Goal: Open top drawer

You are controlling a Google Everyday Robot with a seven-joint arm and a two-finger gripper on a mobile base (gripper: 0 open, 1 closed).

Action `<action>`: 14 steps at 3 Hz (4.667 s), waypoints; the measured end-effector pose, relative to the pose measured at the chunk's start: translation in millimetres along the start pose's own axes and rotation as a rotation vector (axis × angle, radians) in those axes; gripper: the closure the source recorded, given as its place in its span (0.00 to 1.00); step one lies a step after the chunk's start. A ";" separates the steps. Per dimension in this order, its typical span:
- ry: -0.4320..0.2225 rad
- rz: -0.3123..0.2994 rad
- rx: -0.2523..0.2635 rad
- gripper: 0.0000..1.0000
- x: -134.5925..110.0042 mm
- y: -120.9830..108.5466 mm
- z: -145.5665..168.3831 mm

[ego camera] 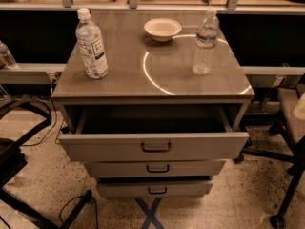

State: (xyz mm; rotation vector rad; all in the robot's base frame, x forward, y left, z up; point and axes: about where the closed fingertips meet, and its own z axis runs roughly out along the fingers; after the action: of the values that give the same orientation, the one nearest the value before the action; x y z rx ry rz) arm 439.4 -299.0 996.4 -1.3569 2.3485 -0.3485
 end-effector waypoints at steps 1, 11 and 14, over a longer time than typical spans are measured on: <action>-0.022 -0.099 -0.035 0.00 -10.4 35.1 22.2; -0.038 -0.516 -0.362 0.00 -132.0 279.9 271.9; -0.110 -0.591 -0.510 0.33 -156.0 315.0 323.3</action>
Offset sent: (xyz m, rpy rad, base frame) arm -0.0298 0.0842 -0.1347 -0.0728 0.1118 0.3098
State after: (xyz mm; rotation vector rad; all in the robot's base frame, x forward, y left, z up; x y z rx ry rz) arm 416.6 -11.5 615.7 -2.2432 1.9706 0.1842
